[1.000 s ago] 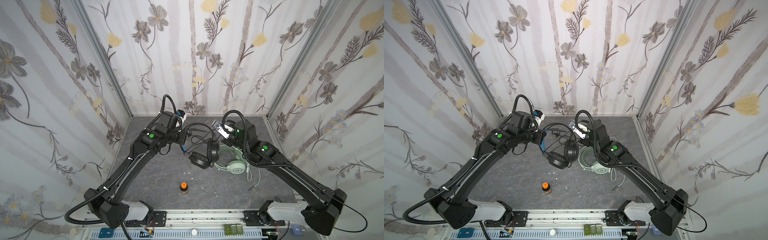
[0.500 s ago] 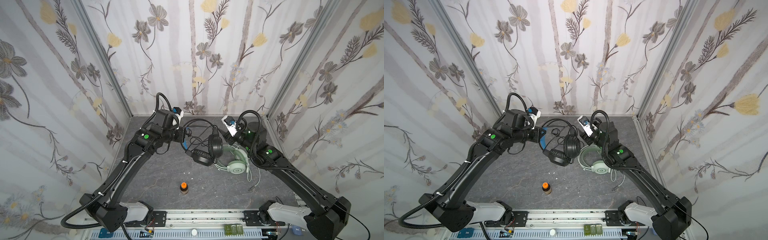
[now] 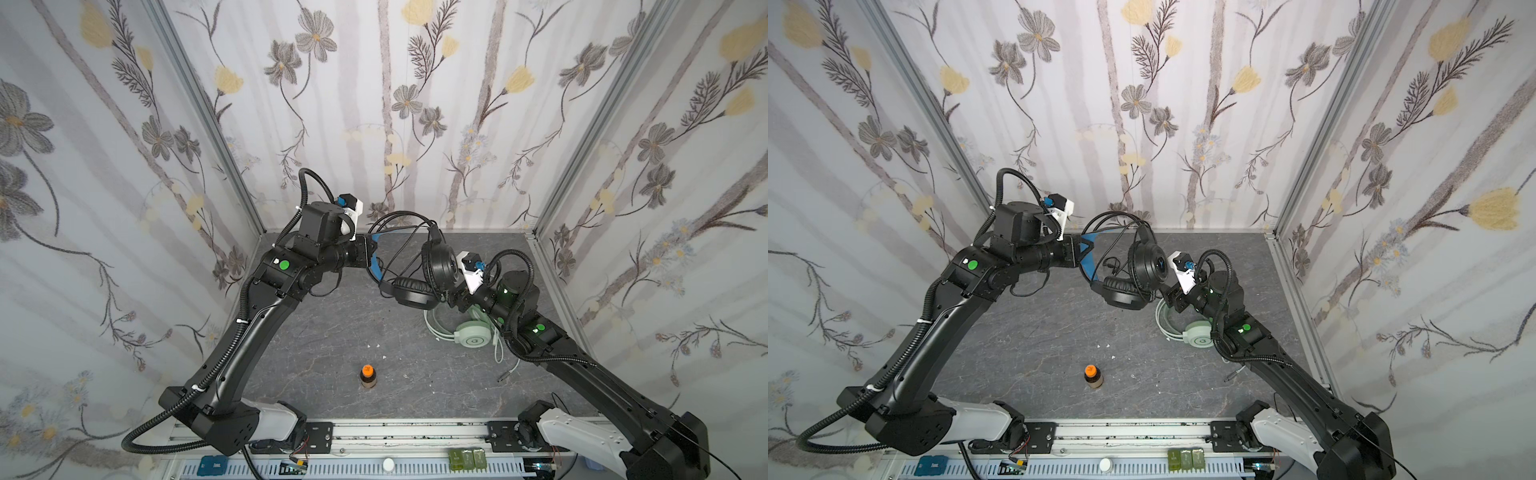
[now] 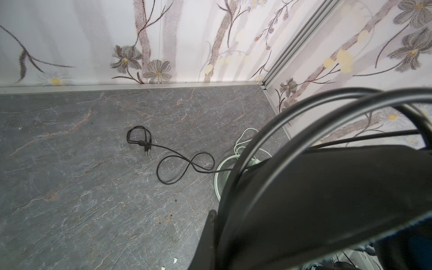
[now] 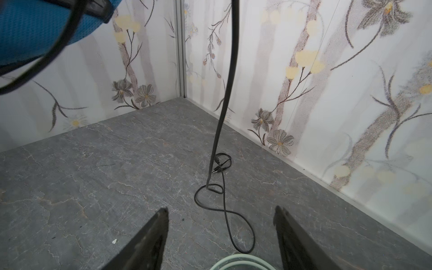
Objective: Wrap the headphones
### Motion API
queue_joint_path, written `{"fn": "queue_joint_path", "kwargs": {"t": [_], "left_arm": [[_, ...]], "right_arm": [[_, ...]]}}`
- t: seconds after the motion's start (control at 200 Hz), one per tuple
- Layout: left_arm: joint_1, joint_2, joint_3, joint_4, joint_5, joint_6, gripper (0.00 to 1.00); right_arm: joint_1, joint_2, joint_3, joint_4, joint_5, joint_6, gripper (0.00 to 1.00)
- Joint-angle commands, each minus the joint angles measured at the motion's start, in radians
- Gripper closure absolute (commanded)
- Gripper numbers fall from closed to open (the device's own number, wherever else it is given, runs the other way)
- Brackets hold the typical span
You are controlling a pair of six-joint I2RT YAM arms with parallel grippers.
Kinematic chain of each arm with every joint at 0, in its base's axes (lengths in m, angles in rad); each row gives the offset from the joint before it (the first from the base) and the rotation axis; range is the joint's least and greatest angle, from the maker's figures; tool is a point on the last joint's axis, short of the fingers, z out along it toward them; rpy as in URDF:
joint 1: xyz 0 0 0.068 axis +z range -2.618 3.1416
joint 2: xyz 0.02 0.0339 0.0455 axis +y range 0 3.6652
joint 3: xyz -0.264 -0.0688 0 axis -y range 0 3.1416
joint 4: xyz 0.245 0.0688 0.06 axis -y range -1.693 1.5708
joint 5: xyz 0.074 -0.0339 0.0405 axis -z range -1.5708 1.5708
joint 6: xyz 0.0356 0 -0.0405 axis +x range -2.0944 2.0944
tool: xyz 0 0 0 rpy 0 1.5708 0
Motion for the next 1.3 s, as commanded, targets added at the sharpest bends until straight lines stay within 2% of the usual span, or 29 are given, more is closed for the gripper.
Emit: {"fn": "queue_joint_path", "kwargs": {"t": [0.0, 0.265, 0.355, 0.52, 0.864, 1.294], "left_arm": [[0.001, 0.008, 0.036, 0.048, 0.046, -0.049, 1.0], [0.001, 0.024, 0.09, 0.053, 0.067, -0.079, 1.0], [0.002, 0.017, 0.089, 0.06, 0.069, -0.095, 1.0], [0.001, 0.0, 0.079, 0.083, 0.069, -0.136, 1.0], [0.001, -0.017, 0.068, 0.1, 0.054, -0.192, 1.0], [0.019, -0.018, 0.036, 0.202, 0.062, -0.305, 1.0]], "right_arm": [[-0.004, 0.025, -0.006, 0.156, -0.03, 0.065, 0.27], [-0.021, 0.204, 0.029, 0.358, -0.111, 0.154, 0.26], [-0.041, 0.274, 0.044, 0.439, -0.167, 0.203, 0.26], [-0.046, 0.356, 0.076, 0.539, -0.203, 0.266, 0.26], [-0.048, 0.567, 0.14, 0.754, -0.307, 0.414, 0.34], [0.0, 0.697, 0.195, 0.803, -0.335, 0.446, 0.44]]}}
